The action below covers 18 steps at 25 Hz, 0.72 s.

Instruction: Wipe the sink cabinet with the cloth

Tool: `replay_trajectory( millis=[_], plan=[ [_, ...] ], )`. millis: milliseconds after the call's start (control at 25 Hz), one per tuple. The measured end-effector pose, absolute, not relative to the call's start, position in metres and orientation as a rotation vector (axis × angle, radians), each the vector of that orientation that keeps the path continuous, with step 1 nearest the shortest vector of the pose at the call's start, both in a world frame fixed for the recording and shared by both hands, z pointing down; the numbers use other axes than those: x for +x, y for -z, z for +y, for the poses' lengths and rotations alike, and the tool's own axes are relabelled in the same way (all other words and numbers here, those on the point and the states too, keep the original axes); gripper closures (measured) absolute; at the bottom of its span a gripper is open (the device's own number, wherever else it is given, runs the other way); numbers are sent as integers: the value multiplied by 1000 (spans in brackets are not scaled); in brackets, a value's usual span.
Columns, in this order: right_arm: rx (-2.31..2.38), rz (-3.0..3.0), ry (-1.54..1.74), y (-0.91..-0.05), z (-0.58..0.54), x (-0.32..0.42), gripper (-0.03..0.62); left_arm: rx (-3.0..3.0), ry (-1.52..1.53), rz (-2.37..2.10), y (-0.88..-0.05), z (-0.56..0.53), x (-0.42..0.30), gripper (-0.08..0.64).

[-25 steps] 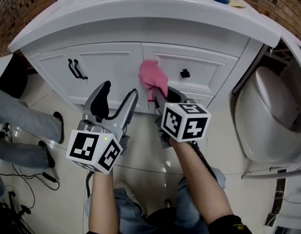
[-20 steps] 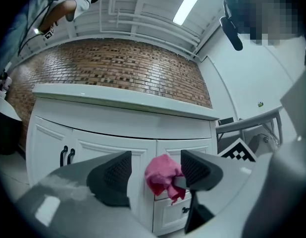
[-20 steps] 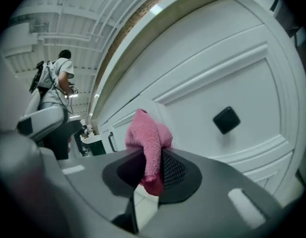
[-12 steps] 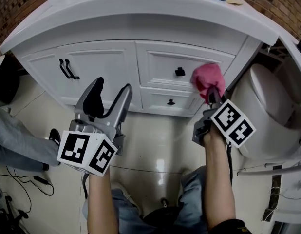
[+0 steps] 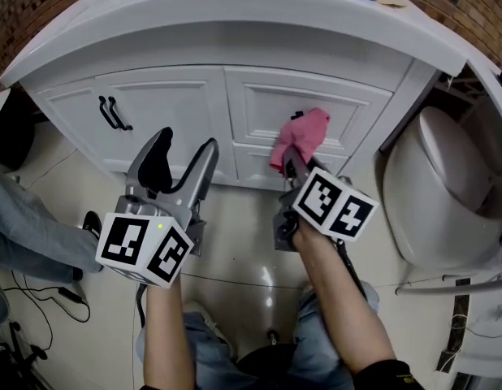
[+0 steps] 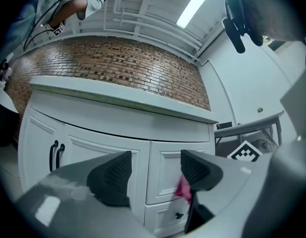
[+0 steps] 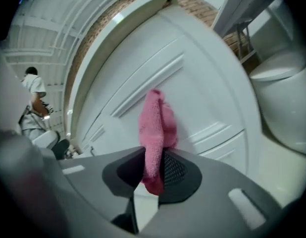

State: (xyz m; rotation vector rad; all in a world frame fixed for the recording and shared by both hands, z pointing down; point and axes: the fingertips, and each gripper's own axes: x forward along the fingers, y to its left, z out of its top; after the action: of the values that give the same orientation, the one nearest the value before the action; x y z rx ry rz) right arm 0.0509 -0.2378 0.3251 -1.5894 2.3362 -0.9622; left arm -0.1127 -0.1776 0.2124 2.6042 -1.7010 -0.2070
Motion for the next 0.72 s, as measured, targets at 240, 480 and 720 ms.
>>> replay_trajectory(
  millis=[240, 480, 720],
  plan=[
    [-1181, 2641, 947, -337, -242, -74, 526, 2585, 182, -1754, -212, -170, -130, 247],
    [-1680, 2147, 1115, -372, -252, 51, 526, 2569, 207, -1763, -209, -168, -142, 247],
    [-2022, 1676, 935, -351, -237, 213, 526, 2602, 241, -1727, -201, -168, -131, 247]
  ],
)
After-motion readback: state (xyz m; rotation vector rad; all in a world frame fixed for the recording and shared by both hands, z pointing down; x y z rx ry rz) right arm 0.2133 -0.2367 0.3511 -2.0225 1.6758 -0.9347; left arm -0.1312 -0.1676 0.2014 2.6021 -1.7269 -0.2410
